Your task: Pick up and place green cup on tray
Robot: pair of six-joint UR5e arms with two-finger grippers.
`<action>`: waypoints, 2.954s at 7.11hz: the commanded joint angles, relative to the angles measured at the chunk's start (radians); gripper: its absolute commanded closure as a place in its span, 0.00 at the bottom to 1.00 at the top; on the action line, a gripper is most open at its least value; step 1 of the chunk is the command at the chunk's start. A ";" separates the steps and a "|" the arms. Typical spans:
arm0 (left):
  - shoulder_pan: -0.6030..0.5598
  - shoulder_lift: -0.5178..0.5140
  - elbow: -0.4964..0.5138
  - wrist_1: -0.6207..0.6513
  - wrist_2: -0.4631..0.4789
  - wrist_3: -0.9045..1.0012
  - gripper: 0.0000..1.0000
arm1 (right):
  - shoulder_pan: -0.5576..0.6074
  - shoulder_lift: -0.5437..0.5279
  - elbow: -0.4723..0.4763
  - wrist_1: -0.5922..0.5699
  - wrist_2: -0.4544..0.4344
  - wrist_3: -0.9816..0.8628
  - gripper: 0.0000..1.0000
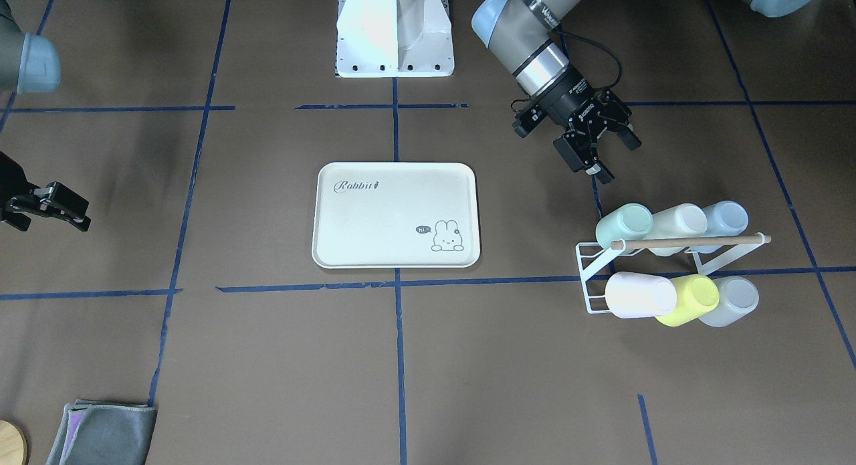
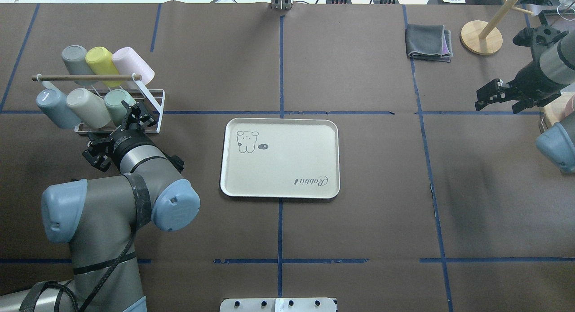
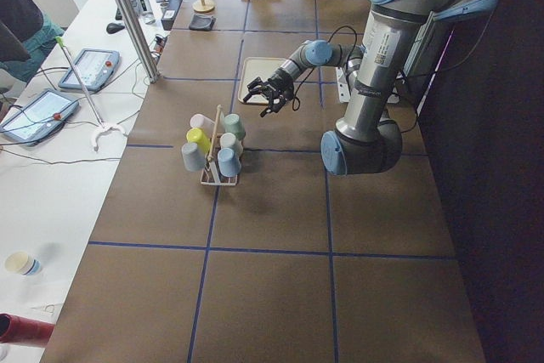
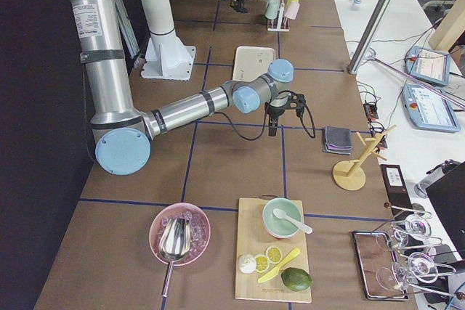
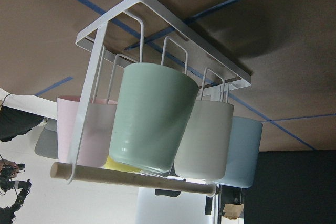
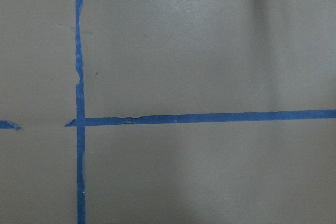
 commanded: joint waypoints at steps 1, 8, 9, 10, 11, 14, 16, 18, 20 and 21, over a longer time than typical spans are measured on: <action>0.002 -0.007 0.081 -0.007 0.017 0.003 0.00 | 0.007 0.000 -0.001 -0.008 -0.007 -0.021 0.00; -0.055 -0.058 0.266 -0.110 0.145 0.041 0.00 | 0.013 0.002 0.002 -0.008 -0.002 -0.021 0.00; -0.055 -0.058 0.281 -0.139 0.150 0.063 0.00 | 0.013 0.003 0.002 -0.008 -0.002 -0.021 0.00; -0.055 -0.058 0.301 -0.162 0.150 0.063 0.00 | 0.013 0.002 0.002 -0.008 -0.002 -0.021 0.00; -0.055 -0.058 0.334 -0.197 0.150 0.063 0.00 | 0.013 0.002 0.002 -0.008 -0.004 -0.021 0.00; -0.055 -0.056 0.339 -0.204 0.150 0.103 0.00 | 0.013 0.003 0.001 -0.008 -0.002 -0.021 0.00; -0.064 -0.056 0.339 -0.204 0.152 0.104 0.00 | 0.013 0.004 0.001 -0.009 -0.002 -0.021 0.00; -0.066 -0.052 0.339 -0.204 0.150 0.101 0.00 | 0.013 0.005 0.001 -0.008 -0.004 -0.021 0.00; -0.070 -0.047 0.341 -0.204 0.152 0.101 0.00 | 0.013 0.007 0.001 -0.008 -0.004 -0.021 0.00; -0.070 -0.046 0.339 -0.204 0.152 0.100 0.00 | 0.013 0.007 -0.001 -0.009 -0.004 -0.021 0.00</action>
